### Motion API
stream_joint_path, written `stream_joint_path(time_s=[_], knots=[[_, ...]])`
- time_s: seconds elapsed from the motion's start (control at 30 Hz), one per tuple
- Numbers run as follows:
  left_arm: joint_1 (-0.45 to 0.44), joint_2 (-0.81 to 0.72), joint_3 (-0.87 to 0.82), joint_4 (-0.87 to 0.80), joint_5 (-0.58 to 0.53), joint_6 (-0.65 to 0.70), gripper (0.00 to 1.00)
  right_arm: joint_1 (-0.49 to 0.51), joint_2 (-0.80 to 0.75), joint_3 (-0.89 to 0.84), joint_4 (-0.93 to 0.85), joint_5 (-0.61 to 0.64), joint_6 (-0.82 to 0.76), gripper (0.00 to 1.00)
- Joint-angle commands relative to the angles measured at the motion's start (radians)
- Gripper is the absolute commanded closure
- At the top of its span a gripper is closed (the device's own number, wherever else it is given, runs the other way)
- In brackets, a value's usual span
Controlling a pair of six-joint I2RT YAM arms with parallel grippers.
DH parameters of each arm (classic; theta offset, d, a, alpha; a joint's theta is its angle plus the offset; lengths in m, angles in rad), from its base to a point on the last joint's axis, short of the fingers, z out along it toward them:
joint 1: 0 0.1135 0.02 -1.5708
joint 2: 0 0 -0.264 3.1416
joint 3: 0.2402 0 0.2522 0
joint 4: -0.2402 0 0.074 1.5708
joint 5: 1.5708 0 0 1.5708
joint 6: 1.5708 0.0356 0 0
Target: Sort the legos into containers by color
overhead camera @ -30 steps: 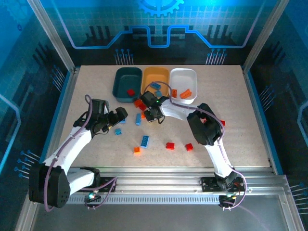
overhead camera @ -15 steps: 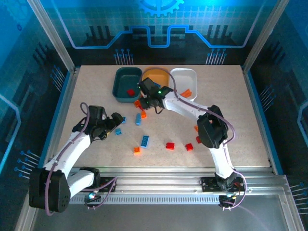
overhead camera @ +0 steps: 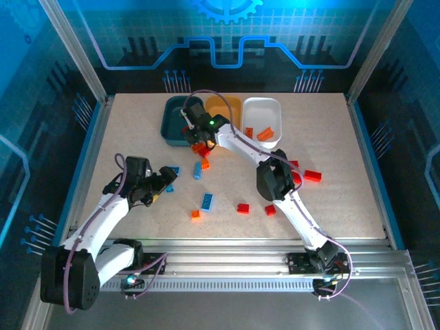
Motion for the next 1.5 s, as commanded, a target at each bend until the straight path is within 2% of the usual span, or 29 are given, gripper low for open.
stream_joint_path(time_s=[0.0, 0.03, 0.07, 0.1, 0.13, 0.2, 0.43, 0.53, 0.63, 0.73, 0.83, 0.97, 1.13, 1.23, 1.37, 1.47], knots=[[0.009, -0.017, 0.003, -0.017, 0.043, 0.017, 0.01, -0.010, 0.015, 0.070, -0.040, -0.016, -0.022, 0.66], [0.009, -0.018, 0.003, -0.013, 0.047, 0.017, 0.01, -0.012, 0.013, 0.072, -0.037, -0.017, -0.021, 0.65], [0.010, -0.017, 0.002, -0.009, 0.049, 0.017, 0.01, -0.015, 0.014, 0.076, -0.036, -0.019, -0.020, 0.57], [0.009, -0.016, 0.003, -0.005, 0.051, 0.017, 0.01, -0.017, 0.017, 0.090, -0.044, -0.014, -0.015, 0.38], [0.009, -0.016, 0.004, -0.001, 0.055, 0.018, 0.01, -0.019, 0.022, 0.102, -0.055, -0.009, -0.013, 0.29], [0.009, -0.012, 0.007, 0.007, 0.065, 0.020, 0.01, -0.018, 0.015, 0.117, -0.076, -0.005, -0.024, 0.23], [0.009, -0.005, 0.021, 0.019, 0.085, 0.026, 0.01, -0.015, -0.173, -0.026, -0.050, 0.030, -0.020, 0.24], [0.007, -0.002, 0.013, 0.025, 0.090, 0.025, 0.01, -0.014, -0.320, -0.207, -0.029, 0.019, 0.027, 0.26], [-0.013, 0.012, 0.001, 0.039, 0.098, 0.034, 0.01, 0.002, -0.473, -0.487, 0.028, -0.024, 0.075, 0.28], [-0.108, 0.060, 0.031, 0.006, 0.051, 0.067, 0.02, 0.040, -0.602, -0.740, 0.067, 0.007, 0.096, 0.29], [-0.254, 0.115, 0.072, -0.059, -0.059, 0.074, 0.04, 0.047, -0.718, -0.949, 0.077, 0.041, 0.143, 0.29], [-0.391, 0.135, 0.059, -0.118, -0.144, 0.015, 0.10, 0.038, -0.835, -1.135, 0.067, 0.102, 0.171, 0.29], [-0.551, 0.156, 0.040, -0.174, -0.206, -0.039, 0.10, -0.019, -0.918, -1.243, 0.078, 0.103, 0.204, 0.28], [-0.610, 0.205, 0.038, -0.151, -0.216, -0.052, 0.10, -0.065, -0.950, -1.274, 0.094, 0.088, 0.212, 0.28], [-0.639, 0.305, 0.061, -0.114, -0.227, -0.046, 0.12, -0.119, -0.975, -1.288, 0.091, 0.091, 0.218, 0.28], [-0.647, 0.382, 0.091, -0.099, -0.233, -0.028, 0.22, -0.149, -1.010, -1.313, 0.098, 0.090, 0.218, 0.28]])
